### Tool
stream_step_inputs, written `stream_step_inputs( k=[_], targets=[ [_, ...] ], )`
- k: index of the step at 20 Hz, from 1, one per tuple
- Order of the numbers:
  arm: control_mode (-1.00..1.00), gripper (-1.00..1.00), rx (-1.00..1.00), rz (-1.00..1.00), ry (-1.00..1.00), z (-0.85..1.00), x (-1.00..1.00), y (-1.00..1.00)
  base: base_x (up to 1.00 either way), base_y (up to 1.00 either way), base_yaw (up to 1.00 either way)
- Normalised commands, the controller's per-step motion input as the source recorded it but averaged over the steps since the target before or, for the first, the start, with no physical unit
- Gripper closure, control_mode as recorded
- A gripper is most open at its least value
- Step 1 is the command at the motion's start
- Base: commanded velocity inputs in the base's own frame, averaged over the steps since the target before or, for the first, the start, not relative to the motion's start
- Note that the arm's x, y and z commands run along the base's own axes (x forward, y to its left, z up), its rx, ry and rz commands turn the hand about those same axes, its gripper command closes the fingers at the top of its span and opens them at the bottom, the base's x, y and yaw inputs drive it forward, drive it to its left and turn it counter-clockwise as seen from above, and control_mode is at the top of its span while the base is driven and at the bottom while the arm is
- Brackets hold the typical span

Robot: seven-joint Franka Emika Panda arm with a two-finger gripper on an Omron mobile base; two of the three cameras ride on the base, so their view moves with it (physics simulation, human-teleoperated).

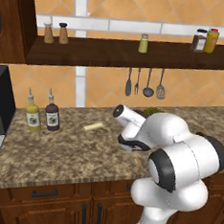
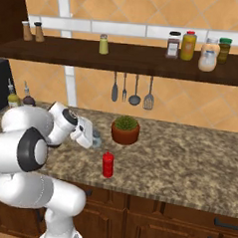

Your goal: Put the shaker and condiment bottle from the counter next to their counterparts in the cabinet.

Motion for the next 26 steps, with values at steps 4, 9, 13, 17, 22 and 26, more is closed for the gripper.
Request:
stream_step_inputs(
  k=[4, 9, 13, 17, 22, 26],
  targets=[
    [-1.0, 1.0, 0.04, 0.26, 0.0, 0.72, -0.31, 0.19, 0.0, 0.0, 0.0],
    [-1.0, 1.0, 0.08, 0.18, -0.01, 0.75, -0.63, 0.04, 0.0, 0.0, 0.0],
    [-1.0, 1.0, 0.05, 0.16, -0.07, 0.87, -0.56, 0.07, 0.0, 0.0, 0.0],
    [-1.0, 1.0, 0.0, 0.19, -0.25, 0.89, -0.59, 0.05, 0.0, 0.0, 0.0],
    [-1.0, 1.0, 0.0, 0.2, -0.22, 0.99, -0.45, 0.04, 0.0, 0.0, 0.0],
    [-1.0, 1.0, 0.0, 0.14, -0.05, 1.0, -0.36, 0.06, 0.0, 0.0, 0.0]
  ],
)
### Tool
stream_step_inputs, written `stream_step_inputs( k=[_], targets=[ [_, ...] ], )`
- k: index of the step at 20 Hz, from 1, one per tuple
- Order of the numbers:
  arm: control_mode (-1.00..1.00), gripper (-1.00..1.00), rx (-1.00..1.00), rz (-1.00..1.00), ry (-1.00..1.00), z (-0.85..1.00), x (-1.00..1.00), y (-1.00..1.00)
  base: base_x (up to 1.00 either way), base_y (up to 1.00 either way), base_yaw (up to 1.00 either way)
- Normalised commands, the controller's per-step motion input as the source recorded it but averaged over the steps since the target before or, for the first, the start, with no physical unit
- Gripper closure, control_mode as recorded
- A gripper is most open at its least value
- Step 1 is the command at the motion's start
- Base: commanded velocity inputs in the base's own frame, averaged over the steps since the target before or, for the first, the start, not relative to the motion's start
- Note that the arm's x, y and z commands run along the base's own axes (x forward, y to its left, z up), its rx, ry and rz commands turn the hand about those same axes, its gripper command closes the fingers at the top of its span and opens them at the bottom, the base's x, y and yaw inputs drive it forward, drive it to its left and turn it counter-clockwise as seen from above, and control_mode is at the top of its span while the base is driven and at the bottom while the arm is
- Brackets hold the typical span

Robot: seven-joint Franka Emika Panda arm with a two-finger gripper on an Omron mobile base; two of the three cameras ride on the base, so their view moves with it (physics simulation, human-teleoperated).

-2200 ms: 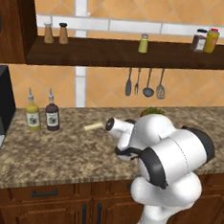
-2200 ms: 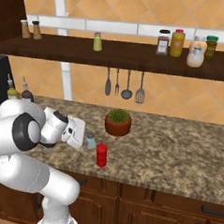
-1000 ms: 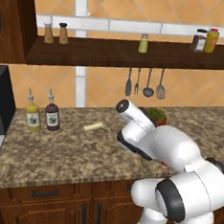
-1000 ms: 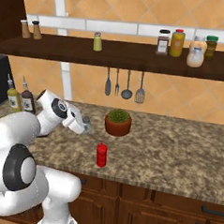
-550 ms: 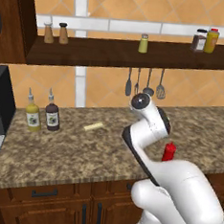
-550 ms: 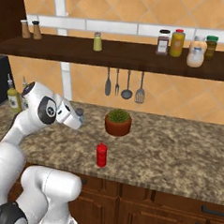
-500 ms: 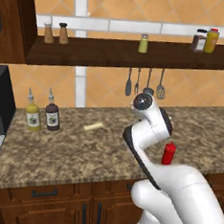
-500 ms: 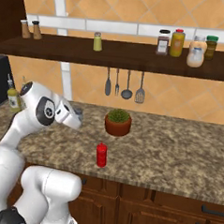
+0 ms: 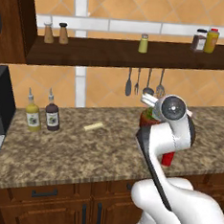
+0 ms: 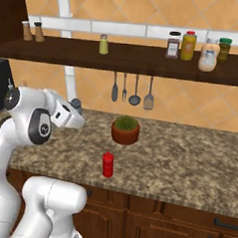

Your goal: Put the shaker and condiment bottle from the counter next to their counterparts in the cabinet.

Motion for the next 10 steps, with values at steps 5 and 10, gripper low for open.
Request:
stream_step_inputs(
  k=[5, 10],
  targets=[
    [-1.0, 1.0, 0.0, 0.03, -0.06, 1.0, -0.38, 0.17, 0.0, 0.0, 0.0],
    [-1.0, 1.0, -0.04, 0.0, -0.18, 1.0, -0.79, 0.23, 0.0, 0.0, 0.0]
  ],
)
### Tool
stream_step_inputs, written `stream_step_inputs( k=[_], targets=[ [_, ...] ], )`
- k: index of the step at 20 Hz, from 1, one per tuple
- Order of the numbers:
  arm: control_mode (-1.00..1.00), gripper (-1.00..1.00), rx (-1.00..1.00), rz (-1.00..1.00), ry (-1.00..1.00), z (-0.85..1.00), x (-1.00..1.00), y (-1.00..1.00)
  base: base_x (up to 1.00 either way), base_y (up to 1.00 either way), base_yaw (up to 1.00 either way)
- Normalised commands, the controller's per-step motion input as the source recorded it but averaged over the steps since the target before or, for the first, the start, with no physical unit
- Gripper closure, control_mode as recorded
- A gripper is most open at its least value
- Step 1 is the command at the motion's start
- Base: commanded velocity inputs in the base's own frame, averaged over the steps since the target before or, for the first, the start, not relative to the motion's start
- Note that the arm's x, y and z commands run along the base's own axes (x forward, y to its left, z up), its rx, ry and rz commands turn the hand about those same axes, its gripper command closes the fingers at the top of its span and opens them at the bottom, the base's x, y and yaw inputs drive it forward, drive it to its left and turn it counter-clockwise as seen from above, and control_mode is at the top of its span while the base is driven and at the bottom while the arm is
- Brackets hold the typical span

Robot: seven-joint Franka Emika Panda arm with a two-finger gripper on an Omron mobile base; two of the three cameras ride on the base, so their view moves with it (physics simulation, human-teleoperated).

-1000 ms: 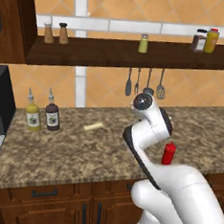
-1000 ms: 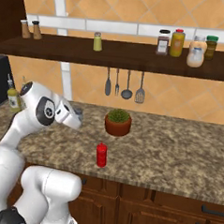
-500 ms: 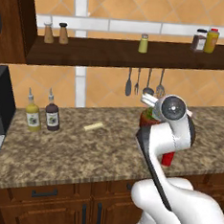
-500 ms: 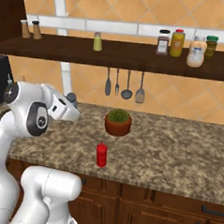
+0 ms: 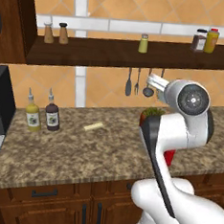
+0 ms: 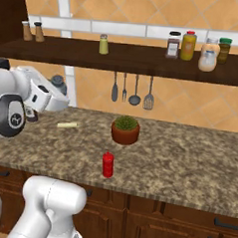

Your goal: Put the shaker and condiment bottle from the counter next to their counterparts in the cabinet.

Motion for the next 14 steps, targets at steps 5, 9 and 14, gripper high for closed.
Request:
stream_step_inputs(
  k=[5, 9, 14],
  targets=[
    [-1.0, 1.0, -0.12, 0.01, -0.13, 0.99, -0.19, 0.14, 0.0, 0.0, 0.0],
    [-1.0, 1.0, -0.1, 0.15, 0.06, 0.65, 0.15, 0.1, 0.0, 0.0, 0.0],
    [-1.0, 1.0, -0.17, 0.04, 0.22, 0.21, 0.19, 0.43, 0.0, 0.0, 0.0]
  ],
)
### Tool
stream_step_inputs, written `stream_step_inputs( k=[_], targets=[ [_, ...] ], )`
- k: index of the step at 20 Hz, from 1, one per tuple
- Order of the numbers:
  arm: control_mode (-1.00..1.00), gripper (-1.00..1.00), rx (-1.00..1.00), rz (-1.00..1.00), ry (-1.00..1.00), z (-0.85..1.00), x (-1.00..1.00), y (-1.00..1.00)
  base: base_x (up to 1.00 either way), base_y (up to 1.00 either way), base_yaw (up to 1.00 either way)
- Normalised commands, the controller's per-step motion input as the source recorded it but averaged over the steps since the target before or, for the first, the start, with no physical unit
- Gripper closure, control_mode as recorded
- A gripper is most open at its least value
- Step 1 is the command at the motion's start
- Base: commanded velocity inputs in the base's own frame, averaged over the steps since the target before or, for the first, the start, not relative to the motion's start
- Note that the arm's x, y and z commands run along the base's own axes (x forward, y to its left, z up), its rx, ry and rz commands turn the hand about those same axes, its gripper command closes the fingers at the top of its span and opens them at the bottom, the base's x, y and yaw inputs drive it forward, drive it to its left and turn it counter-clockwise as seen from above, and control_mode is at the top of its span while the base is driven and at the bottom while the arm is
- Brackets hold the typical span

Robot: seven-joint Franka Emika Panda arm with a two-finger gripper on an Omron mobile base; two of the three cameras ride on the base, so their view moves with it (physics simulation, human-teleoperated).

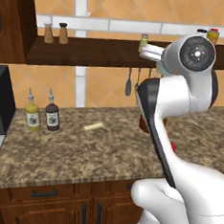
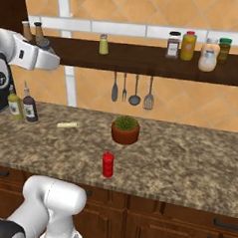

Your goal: Put the shaker and condiment bottle from the counter next to their counterparts in the cabinet.

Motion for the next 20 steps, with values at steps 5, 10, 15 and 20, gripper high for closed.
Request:
stream_step_inputs(
  k=[5, 10, 15, 20],
  targets=[
    [-1.0, 1.0, -0.08, 0.04, 0.01, -0.01, 0.42, 0.18, 0.0, 0.0, 0.0],
    [-1.0, 1.0, -0.06, 0.04, 0.01, -0.01, 0.48, 0.02, 0.0, 0.0, 0.0],
    [-1.0, 1.0, -0.08, 0.02, 0.02, -0.08, 0.52, 0.01, 0.0, 0.0, 0.0],
    [-1.0, 1.0, -0.03, 0.0, 0.05, -0.05, 0.67, 0.0, 0.0, 0.0, 0.0]
  ],
)
